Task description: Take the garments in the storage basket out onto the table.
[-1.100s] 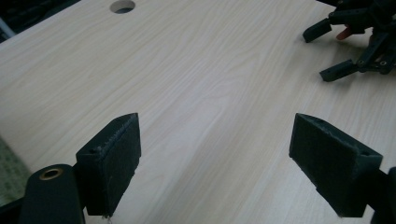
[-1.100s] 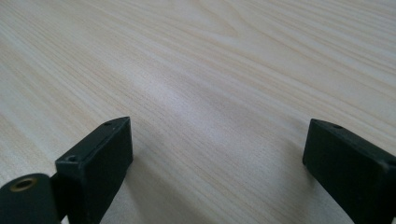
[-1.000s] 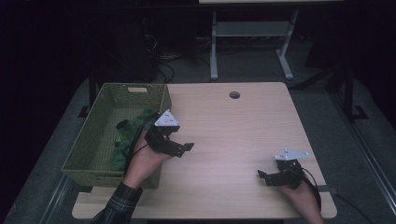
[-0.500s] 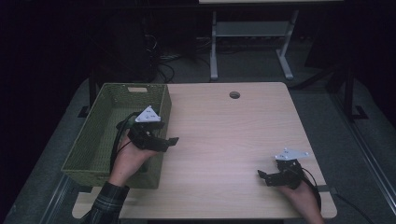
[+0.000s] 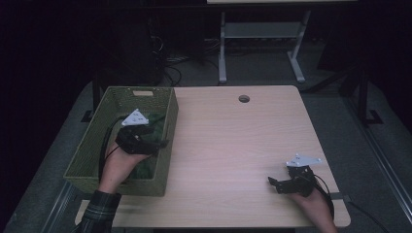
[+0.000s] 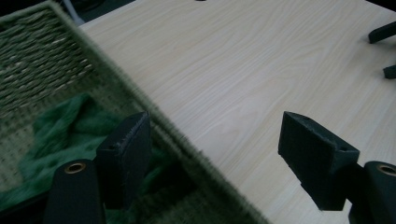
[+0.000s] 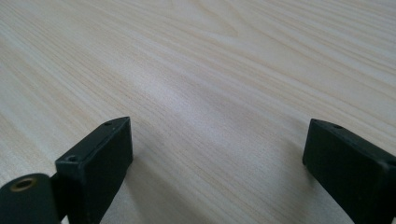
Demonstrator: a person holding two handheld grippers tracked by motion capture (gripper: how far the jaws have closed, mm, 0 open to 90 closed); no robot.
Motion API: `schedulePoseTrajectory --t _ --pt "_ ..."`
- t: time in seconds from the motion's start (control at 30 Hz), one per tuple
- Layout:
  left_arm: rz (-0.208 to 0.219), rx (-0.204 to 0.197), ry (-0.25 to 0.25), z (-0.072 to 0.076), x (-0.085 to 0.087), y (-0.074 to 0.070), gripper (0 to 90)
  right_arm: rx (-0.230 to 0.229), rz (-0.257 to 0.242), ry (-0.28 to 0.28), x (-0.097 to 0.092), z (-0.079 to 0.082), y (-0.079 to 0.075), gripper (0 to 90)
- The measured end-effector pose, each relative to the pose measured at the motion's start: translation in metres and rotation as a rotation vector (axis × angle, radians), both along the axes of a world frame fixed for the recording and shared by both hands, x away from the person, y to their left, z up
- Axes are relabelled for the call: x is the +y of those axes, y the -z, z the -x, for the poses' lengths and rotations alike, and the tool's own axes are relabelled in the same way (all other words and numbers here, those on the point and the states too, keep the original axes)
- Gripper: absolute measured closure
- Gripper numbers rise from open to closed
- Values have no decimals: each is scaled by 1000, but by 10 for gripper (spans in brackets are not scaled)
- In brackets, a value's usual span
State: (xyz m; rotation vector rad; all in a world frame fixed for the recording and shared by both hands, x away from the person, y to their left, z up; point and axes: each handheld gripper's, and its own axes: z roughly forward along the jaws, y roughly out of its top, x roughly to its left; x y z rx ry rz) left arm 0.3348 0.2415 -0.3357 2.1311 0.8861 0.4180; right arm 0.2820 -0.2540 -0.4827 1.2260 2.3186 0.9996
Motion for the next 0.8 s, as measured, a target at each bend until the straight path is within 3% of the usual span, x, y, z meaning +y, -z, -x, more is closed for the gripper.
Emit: schedulePoseTrajectory --t 0.47,0.8 --pt "-34 16 -86 -3 42 10 400 1 2 0 0 0 0 80" --pt "-86 71 -123 -15 59 35 431 1 2 0 0 0 0 80"
